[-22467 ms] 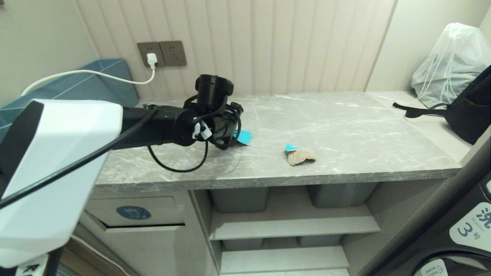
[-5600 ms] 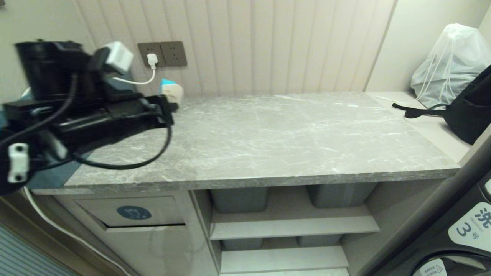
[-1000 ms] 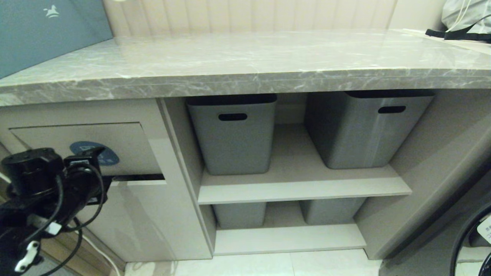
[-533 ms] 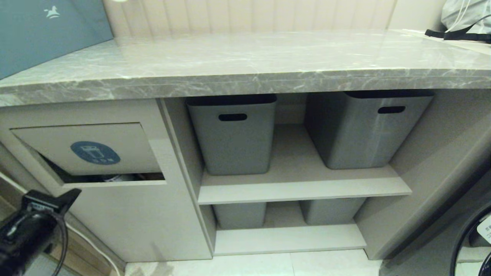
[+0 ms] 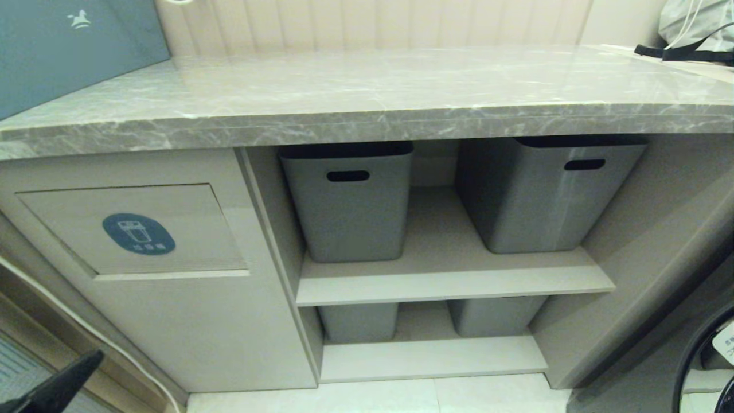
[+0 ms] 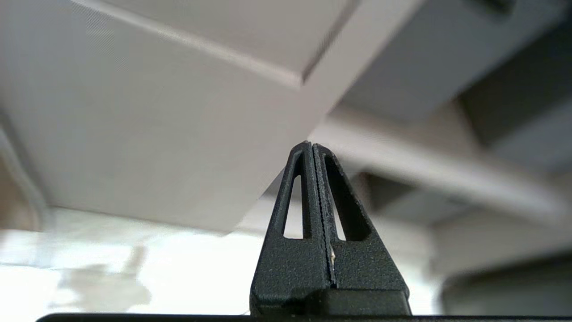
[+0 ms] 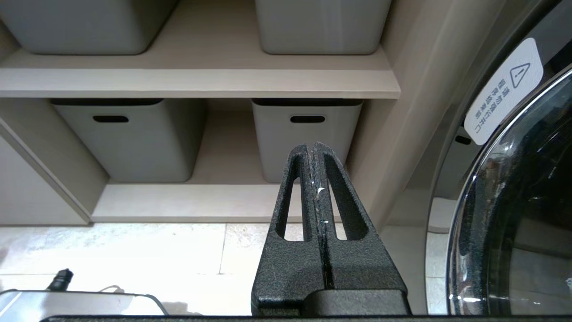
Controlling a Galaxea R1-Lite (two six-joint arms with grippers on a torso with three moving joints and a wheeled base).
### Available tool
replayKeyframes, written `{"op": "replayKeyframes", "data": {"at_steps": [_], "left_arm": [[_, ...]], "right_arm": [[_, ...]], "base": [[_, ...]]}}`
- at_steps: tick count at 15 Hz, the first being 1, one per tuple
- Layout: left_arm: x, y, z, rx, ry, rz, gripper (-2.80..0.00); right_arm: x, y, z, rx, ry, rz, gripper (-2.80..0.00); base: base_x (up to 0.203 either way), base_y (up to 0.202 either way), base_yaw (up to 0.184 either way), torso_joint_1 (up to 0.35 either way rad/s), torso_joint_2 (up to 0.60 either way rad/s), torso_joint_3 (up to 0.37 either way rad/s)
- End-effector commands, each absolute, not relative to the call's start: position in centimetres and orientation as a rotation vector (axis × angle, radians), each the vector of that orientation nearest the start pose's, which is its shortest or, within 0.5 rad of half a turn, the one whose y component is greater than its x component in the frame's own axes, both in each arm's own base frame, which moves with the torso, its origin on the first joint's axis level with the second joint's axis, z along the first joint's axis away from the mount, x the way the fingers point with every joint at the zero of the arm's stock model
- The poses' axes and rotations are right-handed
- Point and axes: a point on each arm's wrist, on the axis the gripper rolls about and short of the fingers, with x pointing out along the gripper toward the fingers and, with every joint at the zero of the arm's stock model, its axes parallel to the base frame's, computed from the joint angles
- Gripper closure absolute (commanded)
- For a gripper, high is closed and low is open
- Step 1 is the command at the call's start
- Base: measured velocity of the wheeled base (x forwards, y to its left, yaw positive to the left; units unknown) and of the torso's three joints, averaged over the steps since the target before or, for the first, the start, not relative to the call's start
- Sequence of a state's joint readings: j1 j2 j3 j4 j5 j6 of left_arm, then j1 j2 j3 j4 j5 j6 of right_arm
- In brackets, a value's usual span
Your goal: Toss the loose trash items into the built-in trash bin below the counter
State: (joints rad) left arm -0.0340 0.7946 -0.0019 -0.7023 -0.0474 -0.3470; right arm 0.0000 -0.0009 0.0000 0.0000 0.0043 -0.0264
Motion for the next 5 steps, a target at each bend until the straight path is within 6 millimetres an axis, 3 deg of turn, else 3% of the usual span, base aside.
{"op": "replayKeyframes", "data": {"at_steps": [1, 5], "left_arm": [[4.5, -0.3, 12.9, -0.267, 0.071, -0.091, 0.0], [0.3, -0.2, 9.8, -0.079, 0.125, -0.124, 0.0]], "right_arm": [[-2.3, 0.0, 7.6, -0.034, -0.003, 0.008, 0.0], [-2.3, 0.0, 7.5, -0.019, -0.002, 0.004, 0.0]], "base": [[0.0, 0.0, 0.0, 0.0, 0.0, 0.0], [0.0, 0.0, 0.0, 0.0, 0.0, 0.0]]}}
